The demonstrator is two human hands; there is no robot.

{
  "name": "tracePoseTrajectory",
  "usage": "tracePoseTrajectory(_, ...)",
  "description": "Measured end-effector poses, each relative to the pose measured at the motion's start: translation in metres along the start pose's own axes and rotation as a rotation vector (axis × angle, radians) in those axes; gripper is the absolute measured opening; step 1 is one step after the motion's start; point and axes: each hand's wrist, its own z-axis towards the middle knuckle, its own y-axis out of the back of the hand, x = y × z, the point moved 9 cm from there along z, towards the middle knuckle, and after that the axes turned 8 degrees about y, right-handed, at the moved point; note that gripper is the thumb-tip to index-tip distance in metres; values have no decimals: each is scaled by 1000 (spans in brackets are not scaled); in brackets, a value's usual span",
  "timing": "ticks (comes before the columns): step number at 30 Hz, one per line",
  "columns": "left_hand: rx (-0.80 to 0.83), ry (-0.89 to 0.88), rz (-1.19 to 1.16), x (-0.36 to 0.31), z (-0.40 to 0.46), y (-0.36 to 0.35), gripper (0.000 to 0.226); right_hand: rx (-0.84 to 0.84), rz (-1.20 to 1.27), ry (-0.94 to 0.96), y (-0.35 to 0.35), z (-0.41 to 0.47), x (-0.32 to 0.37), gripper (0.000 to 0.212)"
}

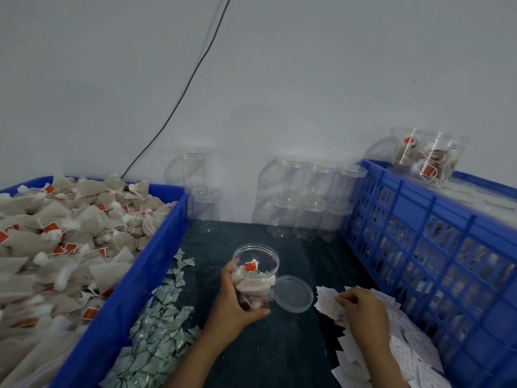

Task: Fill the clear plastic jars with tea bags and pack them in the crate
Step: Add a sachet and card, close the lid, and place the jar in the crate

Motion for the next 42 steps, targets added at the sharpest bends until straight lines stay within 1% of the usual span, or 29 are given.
tracePoseTrajectory(3, 16, 20, 0, 5, 0, -1, 99, -100, 20, 51, 9, -2, 7, 23)
tracePoseTrajectory(5, 12, 24, 12, 6, 1, -1, 96, -200, 43, 96, 17, -5, 15, 21)
tracePoseTrajectory(7, 3, 19, 23, 6, 1, 0, 94, -308, 96, 156, 26, -10, 25, 18)
tracePoseTrajectory(9, -4, 12, 32, 6, 1, 1, 93, -367, 161, 240, 30, -13, 37, 17)
tracePoseTrajectory(11, -5, 6, 34, 6, 2, 1, 93, -394, 169, 360, 30, -19, 53, 17)
tracePoseTrajectory(13, -7, -1, 36, 7, 2, 1, 92, -404, 180, 441, 29, -25, 66, 20)
tracePoseTrajectory(16, -13, -11, 45, 5, 1, 1, 91, -362, 235, 507, 23, -29, 81, 25)
tracePoseTrajectory(18, -16, -19, 49, 3, -1, 1, 92, -340, 312, 530, 22, -32, 90, 25)
tracePoseTrajectory(21, -32, -46, 73, -3, -3, 1, 95, -402, 481, 528, 33, -39, 105, 18)
tracePoseTrajectory(23, -47, -69, 100, -8, -5, 2, 98, -409, 579, 567, 40, -42, 124, 12)
tracePoseTrajectory(24, -53, -76, 111, -9, -6, 2, 99, -375, 603, 602, 41, -42, 136, 11)
tracePoseTrajectory(26, -63, -93, 125, -12, -8, 2, 99, -257, 554, 694, 37, -39, 162, 7)
tracePoseTrajectory(29, -68, -112, 152, -15, -9, 1, 99, -28, 336, 795, 19, -32, 192, 10)
tracePoseTrajectory(31, -66, -126, 157, -17, -9, 1, 96, 120, 169, 795, 2, -26, 201, 13)
tracePoseTrajectory(33, -60, -129, 163, -18, -9, 0, 94, 257, 111, 771, -12, -22, 207, 15)
tracePoseTrajectory(35, -53, -127, 164, -18, -9, -1, 93, 335, 86, 783, -20, -19, 215, 16)
tracePoseTrajectory(37, -53, -130, 172, -18, -9, -1, 94, 404, 2, 807, -30, -19, 223, 16)
tracePoseTrajectory(39, -52, -132, 183, -18, -9, -1, 95, 478, -156, 803, -41, -18, 228, 17)
tracePoseTrajectory(42, -54, -131, 185, -18, -10, -1, 94, 636, -441, 774, -63, -18, 224, 21)
